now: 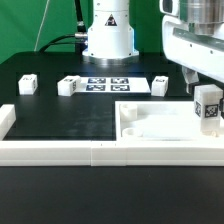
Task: Assemble one leg
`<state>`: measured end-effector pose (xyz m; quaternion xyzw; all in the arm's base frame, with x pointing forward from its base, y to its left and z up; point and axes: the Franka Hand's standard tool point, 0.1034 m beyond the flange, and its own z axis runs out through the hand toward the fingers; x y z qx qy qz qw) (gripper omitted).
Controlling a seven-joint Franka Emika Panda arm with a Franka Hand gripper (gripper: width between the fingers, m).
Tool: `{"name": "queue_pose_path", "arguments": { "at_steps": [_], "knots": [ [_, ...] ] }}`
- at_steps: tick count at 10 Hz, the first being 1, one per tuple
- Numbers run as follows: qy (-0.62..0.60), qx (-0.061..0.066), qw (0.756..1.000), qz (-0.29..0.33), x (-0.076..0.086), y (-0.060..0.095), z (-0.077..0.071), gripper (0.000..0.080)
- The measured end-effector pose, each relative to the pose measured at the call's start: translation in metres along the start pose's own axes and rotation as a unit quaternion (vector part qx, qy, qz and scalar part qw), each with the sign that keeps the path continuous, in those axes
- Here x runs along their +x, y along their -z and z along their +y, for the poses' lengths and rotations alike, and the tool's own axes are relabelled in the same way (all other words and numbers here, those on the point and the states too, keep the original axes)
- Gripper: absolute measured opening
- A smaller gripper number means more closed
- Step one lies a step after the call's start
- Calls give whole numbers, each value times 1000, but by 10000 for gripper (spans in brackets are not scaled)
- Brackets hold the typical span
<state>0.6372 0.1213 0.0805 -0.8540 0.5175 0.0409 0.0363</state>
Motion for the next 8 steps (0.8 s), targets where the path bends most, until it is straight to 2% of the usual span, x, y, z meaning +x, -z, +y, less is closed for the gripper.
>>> {"name": "queue_pose_path", "arguments": {
  "at_steps": [4,8],
  "knots": [
    [186,-3,982,4,0,0,0,649],
    [365,-4,931,5,1,1,-1,649]
  ]
}}
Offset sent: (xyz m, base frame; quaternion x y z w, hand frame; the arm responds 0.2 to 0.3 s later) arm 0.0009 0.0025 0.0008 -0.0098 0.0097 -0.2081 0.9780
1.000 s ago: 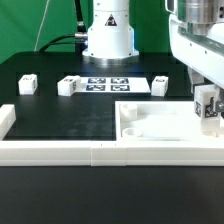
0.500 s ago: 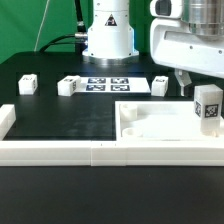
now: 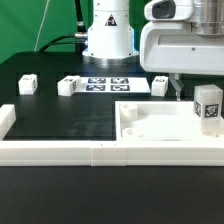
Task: Assemble one leg
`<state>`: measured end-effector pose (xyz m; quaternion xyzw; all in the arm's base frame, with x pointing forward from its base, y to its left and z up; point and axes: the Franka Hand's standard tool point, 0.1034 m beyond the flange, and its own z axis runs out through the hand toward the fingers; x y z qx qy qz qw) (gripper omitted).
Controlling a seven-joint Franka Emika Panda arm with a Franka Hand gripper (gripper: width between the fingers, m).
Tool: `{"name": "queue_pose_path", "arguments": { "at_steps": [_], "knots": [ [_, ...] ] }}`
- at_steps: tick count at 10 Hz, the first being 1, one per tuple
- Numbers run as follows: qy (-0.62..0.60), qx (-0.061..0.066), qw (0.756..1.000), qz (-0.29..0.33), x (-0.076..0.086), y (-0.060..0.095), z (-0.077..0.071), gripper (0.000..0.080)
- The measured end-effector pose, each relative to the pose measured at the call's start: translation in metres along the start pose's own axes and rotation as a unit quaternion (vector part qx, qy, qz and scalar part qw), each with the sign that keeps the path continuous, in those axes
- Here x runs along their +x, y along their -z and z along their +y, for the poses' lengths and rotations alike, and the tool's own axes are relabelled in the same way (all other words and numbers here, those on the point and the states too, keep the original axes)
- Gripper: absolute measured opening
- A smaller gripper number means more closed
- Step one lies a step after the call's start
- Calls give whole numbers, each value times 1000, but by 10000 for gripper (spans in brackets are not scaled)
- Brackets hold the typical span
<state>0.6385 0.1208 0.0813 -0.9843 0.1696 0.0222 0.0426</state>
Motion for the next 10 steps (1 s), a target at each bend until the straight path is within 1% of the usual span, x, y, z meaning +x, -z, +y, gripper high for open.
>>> {"name": "queue_pose_path", "arguments": {
  "at_steps": [1,2,4,5,6,8,10],
  "knots": [
    [16,-3,1000,1,-1,0,-2,649],
    [80,-6,997,2,-1,0,-1,649],
    [189,-11,982,2,2,0,4,649],
    [211,-11,978,2,2,0,4,626],
    [210,-11,978,2,2,0,4,626],
    [209,-11,978,2,2,0,4,288],
    [192,-11,981,2,2,0,4,291]
  ]
}}
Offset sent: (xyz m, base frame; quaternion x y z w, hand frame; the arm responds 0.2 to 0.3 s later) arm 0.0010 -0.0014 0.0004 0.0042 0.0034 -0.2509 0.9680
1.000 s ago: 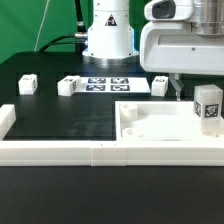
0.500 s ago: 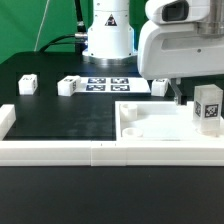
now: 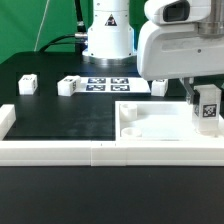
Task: Assemble one leg
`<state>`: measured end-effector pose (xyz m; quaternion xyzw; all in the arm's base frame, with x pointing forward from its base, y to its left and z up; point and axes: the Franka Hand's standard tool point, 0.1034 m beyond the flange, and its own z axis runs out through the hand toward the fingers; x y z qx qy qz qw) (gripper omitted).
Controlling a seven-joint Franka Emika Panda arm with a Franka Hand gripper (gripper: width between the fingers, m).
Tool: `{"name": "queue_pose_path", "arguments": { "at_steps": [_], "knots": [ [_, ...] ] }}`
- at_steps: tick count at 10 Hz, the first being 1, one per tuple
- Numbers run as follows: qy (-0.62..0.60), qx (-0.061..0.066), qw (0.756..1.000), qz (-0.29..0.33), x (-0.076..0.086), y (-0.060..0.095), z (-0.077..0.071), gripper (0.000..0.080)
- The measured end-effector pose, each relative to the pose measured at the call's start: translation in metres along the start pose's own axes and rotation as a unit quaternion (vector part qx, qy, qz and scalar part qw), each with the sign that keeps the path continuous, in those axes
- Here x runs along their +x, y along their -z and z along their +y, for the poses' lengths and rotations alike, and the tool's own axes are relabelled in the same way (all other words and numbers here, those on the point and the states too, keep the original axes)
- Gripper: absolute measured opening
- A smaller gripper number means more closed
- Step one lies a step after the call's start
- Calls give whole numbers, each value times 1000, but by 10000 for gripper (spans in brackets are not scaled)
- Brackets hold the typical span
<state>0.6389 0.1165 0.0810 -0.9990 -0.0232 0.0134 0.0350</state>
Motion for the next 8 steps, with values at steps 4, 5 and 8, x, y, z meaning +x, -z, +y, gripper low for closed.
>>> {"name": "queue_pose_path", "arguments": {
  "at_steps": [4,5,8],
  "knots": [
    [-176,6,984,3,0,-1,-1,291],
    [-243,7,970,3,-1,-1,0,291],
    [-378,7,926,2,-1,-2,0,291]
  ]
}}
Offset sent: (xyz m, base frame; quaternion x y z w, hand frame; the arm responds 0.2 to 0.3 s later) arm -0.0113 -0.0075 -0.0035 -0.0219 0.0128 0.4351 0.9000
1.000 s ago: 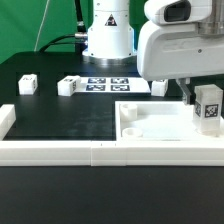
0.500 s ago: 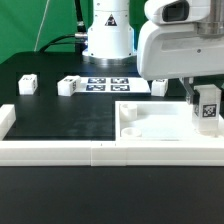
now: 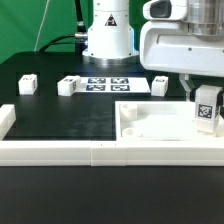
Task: Assemble one leg
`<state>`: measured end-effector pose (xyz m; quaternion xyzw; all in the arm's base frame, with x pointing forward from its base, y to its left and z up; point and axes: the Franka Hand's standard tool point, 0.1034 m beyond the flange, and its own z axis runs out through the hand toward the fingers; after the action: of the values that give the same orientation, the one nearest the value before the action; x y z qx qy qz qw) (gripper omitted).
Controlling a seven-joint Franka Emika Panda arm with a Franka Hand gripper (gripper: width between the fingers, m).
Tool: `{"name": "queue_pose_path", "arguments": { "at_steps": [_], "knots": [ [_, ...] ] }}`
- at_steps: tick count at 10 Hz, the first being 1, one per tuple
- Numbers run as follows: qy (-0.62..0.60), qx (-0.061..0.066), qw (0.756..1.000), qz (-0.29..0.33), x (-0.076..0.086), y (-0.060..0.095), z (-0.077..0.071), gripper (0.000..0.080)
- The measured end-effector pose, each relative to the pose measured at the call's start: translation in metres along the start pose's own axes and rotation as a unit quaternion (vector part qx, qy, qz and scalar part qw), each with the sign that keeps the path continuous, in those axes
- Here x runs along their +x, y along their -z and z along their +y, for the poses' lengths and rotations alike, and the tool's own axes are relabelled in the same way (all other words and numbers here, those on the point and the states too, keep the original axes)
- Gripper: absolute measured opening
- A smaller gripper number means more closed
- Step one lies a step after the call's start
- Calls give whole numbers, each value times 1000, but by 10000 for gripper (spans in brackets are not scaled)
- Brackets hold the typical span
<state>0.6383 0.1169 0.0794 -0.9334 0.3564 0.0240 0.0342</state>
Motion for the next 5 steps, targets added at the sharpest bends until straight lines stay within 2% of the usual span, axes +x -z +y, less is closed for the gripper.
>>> {"name": "queue_pose_path", "arguments": {
  "at_steps": [2,5],
  "knots": [
    [-119,0,993,1,-1,0,-1,292],
    [-294,5,956,2,-1,-1,0,292]
  ]
}}
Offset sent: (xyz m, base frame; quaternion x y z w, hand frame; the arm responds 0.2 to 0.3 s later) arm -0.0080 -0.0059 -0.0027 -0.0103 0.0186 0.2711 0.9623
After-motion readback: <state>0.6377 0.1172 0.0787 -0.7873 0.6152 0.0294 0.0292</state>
